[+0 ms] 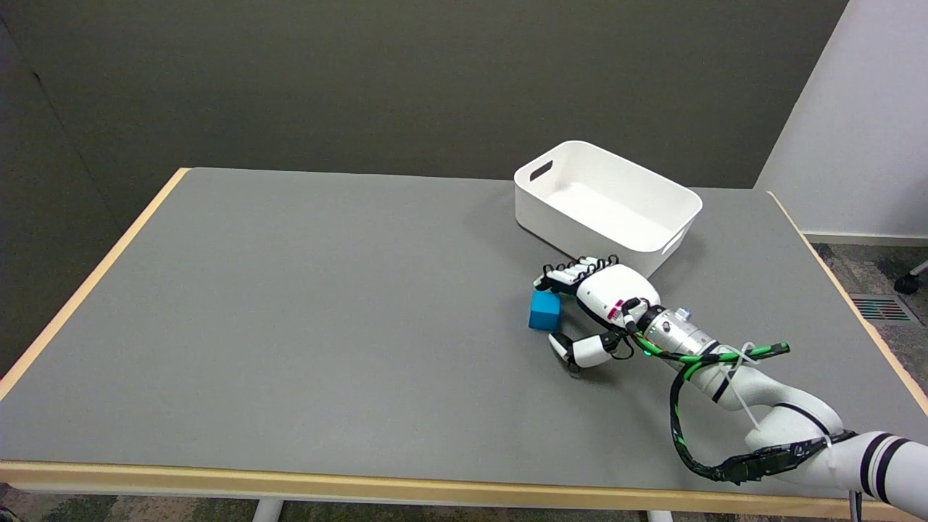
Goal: Pick up blue wooden cube.
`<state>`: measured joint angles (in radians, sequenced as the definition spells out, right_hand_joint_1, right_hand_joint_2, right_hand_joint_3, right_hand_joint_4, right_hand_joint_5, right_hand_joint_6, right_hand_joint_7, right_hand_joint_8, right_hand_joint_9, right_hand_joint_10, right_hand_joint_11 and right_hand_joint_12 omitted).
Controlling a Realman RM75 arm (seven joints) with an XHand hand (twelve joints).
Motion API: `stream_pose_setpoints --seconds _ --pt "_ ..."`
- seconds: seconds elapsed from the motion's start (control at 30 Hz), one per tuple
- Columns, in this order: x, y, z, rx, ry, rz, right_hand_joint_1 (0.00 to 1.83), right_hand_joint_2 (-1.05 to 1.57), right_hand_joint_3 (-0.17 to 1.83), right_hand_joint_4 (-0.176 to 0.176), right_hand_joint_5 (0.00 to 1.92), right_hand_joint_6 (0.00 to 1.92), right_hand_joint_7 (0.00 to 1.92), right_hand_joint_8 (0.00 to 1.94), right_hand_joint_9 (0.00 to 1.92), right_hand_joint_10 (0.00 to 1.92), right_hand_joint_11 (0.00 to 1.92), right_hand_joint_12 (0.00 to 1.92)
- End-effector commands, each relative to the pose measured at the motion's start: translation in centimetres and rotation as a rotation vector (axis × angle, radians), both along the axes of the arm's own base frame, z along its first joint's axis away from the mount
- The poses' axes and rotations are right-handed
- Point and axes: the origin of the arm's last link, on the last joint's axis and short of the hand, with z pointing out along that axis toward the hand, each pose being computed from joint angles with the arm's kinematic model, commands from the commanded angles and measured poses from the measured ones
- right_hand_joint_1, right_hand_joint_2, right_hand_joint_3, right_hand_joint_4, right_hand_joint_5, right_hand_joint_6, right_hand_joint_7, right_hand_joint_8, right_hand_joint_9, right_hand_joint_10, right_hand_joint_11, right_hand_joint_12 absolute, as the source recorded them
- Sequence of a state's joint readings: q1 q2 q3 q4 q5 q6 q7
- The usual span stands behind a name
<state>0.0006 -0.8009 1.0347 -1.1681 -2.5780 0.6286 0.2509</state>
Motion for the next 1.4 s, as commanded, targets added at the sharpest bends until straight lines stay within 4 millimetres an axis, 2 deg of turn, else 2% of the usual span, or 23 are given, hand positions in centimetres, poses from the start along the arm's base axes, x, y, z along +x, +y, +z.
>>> stream_pose_setpoints --seconds 0.03,0.1,0.13,0.4,0.93,1.4 --pt "0.3 0.8 -0.1 0.005 -0.030 0.043 0.69 0.64 0.93 0.026 0.39 0.75 0.57 0.67 0.53 1.07 0.39 1.53" --pt "0.4 0.8 -0.1 0.004 -0.036 0.046 0.71 0.70 0.89 0.038 0.45 0.95 0.61 0.78 0.58 1.16 0.41 1.53" --pt "0.5 0.8 -0.2 0.005 -0.037 0.047 0.71 0.70 0.89 0.038 0.46 0.97 0.61 0.81 0.59 1.18 0.41 1.53" --pt "0.5 0.8 -0.2 0.003 -0.052 0.044 0.73 0.70 0.89 0.027 0.46 0.99 0.57 1.02 0.62 1.29 0.41 1.55" --pt "0.5 0.9 -0.1 0.007 -0.093 0.025 0.65 0.65 0.92 0.013 0.42 0.80 0.58 0.99 0.63 1.30 0.43 1.56" --pt "0.2 0.2 -1.2 0.024 -0.102 0.010 0.61 0.66 0.90 0.010 0.41 0.79 0.58 0.96 0.63 1.30 0.43 1.55"
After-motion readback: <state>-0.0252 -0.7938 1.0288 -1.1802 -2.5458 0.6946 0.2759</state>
